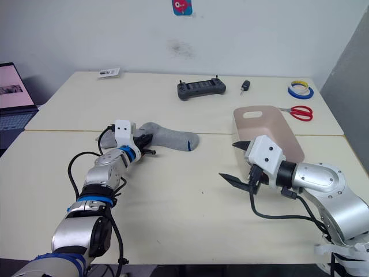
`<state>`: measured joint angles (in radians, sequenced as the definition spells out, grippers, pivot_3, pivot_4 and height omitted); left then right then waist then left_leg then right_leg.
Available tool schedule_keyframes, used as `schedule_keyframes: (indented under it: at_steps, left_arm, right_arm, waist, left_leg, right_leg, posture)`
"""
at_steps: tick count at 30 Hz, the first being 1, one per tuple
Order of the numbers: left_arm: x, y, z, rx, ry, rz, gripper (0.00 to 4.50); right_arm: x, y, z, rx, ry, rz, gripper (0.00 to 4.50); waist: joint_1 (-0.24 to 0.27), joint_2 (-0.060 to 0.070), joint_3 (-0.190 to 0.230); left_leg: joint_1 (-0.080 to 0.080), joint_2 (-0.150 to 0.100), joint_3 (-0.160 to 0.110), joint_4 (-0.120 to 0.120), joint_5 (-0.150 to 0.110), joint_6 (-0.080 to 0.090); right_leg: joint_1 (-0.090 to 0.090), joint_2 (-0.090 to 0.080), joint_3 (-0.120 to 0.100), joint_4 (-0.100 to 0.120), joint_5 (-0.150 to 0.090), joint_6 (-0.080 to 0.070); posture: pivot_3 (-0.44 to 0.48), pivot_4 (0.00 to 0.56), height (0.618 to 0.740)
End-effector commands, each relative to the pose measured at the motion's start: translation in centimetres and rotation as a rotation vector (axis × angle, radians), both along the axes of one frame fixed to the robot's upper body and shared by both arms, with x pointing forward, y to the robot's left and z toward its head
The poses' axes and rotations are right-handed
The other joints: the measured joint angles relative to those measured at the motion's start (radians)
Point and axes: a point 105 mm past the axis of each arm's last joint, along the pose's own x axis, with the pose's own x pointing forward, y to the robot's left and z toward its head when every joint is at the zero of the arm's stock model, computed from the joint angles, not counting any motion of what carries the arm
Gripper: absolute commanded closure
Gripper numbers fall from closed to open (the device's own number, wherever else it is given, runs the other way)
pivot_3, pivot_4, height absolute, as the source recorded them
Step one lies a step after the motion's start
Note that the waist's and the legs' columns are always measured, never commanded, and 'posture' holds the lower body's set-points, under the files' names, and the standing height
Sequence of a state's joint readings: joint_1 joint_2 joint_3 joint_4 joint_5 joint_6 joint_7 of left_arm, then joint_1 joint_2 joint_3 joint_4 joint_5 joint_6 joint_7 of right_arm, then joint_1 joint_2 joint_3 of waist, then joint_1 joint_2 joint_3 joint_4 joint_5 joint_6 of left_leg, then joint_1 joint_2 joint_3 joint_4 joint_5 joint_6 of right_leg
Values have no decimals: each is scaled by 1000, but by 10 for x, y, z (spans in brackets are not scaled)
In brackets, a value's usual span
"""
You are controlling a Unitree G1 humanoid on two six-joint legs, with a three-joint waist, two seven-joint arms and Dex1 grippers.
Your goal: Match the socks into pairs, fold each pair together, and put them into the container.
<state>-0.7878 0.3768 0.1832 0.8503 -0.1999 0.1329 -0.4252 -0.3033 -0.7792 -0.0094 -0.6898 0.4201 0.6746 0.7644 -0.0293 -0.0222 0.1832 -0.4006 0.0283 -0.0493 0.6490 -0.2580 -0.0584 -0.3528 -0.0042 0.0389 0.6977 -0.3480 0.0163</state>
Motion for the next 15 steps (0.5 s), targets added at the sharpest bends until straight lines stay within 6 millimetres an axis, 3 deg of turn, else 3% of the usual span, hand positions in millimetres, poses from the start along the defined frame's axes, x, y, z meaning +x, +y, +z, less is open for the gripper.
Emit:
schedule_keyframes:
  at_steps: [1, 8, 15]
  left_arm:
    - [1, 2, 21, 32, -83, -4, 3700]
    - [3, 2, 27, -17, -91, 56, 1553]
    - [11, -4, 27, -11, -61, 76, 1553]
  right_arm:
    - [-3, 0, 6, -11, -35, 18, 0]
    - [-4, -1, 5, -18, -29, 19, 0]
    - [-4, -1, 4, -23, -27, 21, 0]
  waist:
    - [0, 0, 0]
    - [1, 0, 0]
    - [1, 0, 0]
  left_leg:
    - [0, 0, 0, 0, 0, 0]
    - [0, 0, 0, 0, 0, 0]
    - [0, 0, 0, 0, 0, 0]
  right_leg:
    - [0, 0, 0, 0, 0, 0]
    - [0, 0, 0, 0, 0, 0]
    - [0, 0, 0, 0, 0, 0]
  posture:
    - [0, 150, 740]
    - [0, 150, 740]
    - [0, 150, 740]
